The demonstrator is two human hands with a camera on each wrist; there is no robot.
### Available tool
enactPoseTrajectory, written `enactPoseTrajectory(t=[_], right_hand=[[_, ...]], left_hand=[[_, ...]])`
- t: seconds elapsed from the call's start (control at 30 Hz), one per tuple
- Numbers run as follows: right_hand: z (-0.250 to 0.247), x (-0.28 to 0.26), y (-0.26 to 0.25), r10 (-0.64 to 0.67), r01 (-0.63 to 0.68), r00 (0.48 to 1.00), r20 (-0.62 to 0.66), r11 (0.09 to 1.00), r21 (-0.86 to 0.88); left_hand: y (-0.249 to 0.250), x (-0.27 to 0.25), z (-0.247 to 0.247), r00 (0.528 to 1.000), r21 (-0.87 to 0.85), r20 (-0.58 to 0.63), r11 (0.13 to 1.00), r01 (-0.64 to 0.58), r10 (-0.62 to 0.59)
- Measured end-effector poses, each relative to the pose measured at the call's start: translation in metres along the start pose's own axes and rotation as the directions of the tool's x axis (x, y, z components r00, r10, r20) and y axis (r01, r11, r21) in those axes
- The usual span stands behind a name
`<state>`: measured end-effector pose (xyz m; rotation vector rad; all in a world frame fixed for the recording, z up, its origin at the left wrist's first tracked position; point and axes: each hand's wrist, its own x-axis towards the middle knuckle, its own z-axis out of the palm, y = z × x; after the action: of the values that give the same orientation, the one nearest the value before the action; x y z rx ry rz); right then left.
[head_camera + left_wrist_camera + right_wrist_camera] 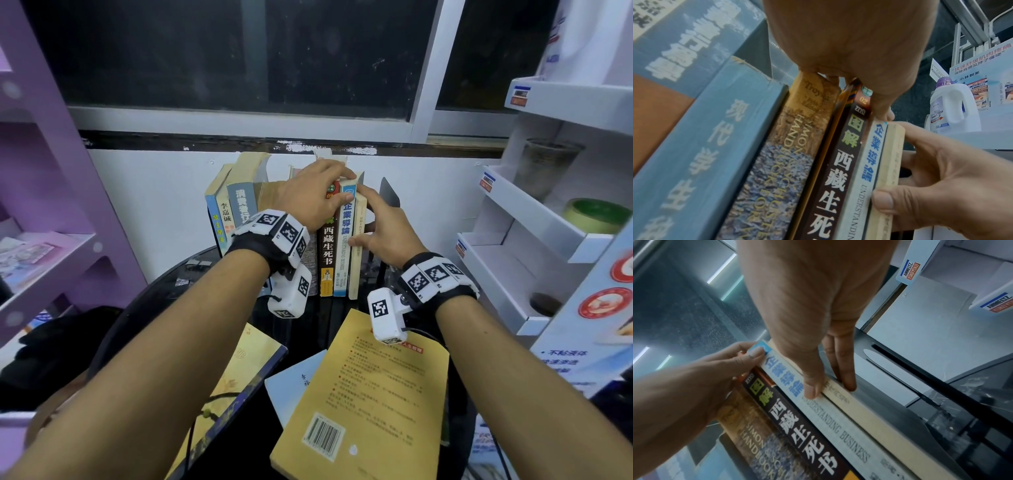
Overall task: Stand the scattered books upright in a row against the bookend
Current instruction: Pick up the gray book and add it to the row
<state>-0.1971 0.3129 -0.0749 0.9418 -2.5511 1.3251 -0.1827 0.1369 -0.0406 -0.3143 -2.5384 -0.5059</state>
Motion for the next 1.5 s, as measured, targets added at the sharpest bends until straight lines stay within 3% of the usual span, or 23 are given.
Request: enactPoseTrajectory(t=[0.97, 1.27, 1.5], right_hand=[[0.003, 0.001, 0.004, 0.096, -0.096, 0.995, 0.001, 0.995, 0.006], [-0.001, -0.004, -0.005, 0.132, -0.133, 0.991, -0.014, 0.991, -0.008], [-0.012, -0.020, -0.014, 0.132, -0.134, 0.991, -0.036, 0.988, -0.080]], left_hand=[[0.006, -0.004, -0.004, 1.000, 0.019, -0.008, 1.000, -0.015, 0.015], [0.011, -0.002, -0.011, 1.000, -0.119, 0.010, 0.992, 0.030, -0.029], [0.026, -0.022, -0.021, 0.988, -0.165, -0.156, 0.986, -0.002, -0.024]])
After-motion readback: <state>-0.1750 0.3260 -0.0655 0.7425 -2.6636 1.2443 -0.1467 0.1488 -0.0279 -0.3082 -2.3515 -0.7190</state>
